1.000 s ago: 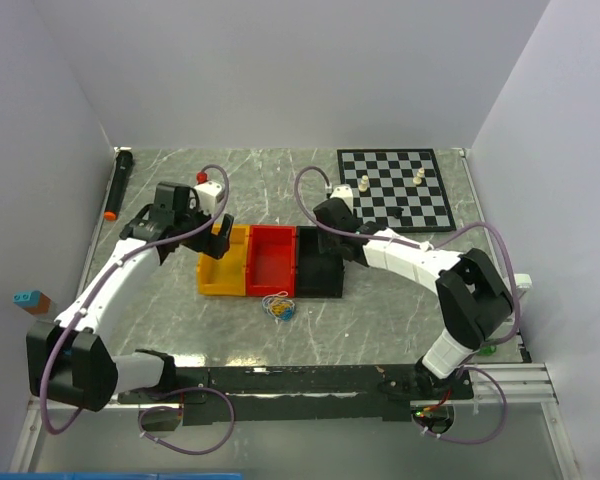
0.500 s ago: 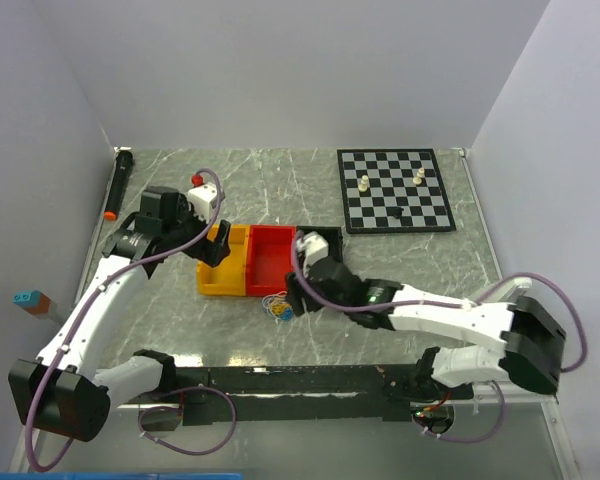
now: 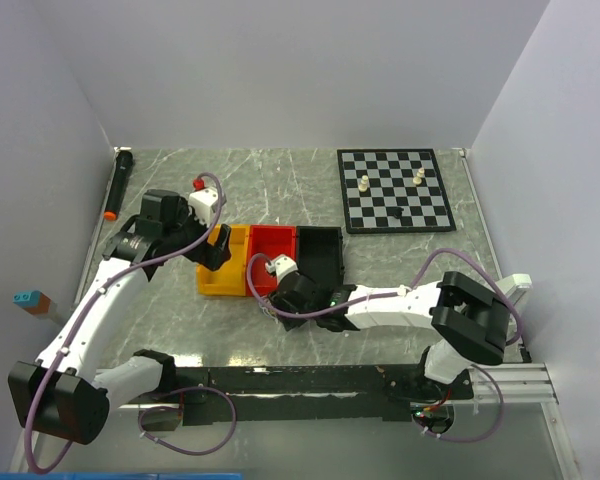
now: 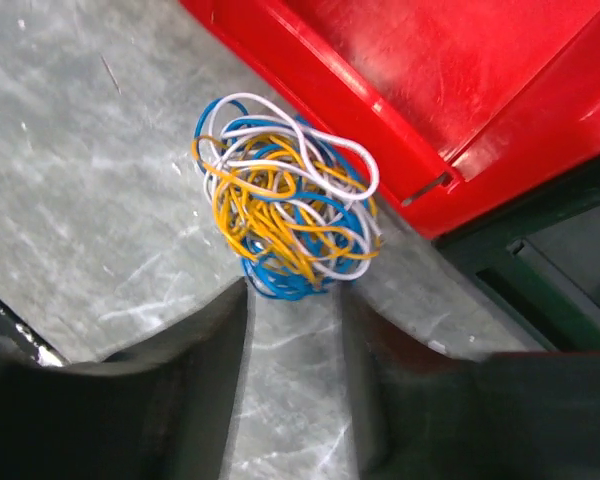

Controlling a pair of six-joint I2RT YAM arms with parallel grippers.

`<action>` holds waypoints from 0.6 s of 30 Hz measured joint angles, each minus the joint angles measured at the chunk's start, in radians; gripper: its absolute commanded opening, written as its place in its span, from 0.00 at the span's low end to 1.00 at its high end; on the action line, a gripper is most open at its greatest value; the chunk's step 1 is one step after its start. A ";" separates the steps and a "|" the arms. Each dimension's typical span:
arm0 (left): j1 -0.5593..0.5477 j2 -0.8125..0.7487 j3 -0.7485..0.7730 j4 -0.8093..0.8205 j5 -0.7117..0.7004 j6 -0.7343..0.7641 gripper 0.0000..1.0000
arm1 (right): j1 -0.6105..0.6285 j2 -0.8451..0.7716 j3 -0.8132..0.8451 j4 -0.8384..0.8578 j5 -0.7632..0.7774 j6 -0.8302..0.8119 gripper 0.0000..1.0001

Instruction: Untangle the cables

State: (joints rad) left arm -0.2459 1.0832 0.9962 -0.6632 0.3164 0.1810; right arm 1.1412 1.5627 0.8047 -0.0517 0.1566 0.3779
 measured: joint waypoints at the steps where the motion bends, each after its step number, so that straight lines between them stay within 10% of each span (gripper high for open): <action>1: 0.000 -0.002 -0.004 0.000 0.001 0.002 0.97 | 0.000 0.000 0.000 0.005 0.001 -0.002 0.30; 6: -0.018 -0.024 -0.032 0.003 0.014 0.008 0.97 | 0.005 -0.021 -0.038 0.043 0.007 0.015 0.01; 13: -0.143 -0.073 -0.073 0.009 0.037 0.025 0.97 | 0.042 -0.197 -0.211 0.024 -0.029 0.063 0.00; 18: -0.243 -0.013 -0.077 0.020 0.026 0.035 0.97 | 0.052 -0.279 -0.254 -0.013 -0.022 0.094 0.50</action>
State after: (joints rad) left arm -0.4892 1.0698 0.9195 -0.6434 0.3420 0.2161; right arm 1.1934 1.2839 0.5510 -0.0650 0.1349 0.4721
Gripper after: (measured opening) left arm 0.966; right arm 0.254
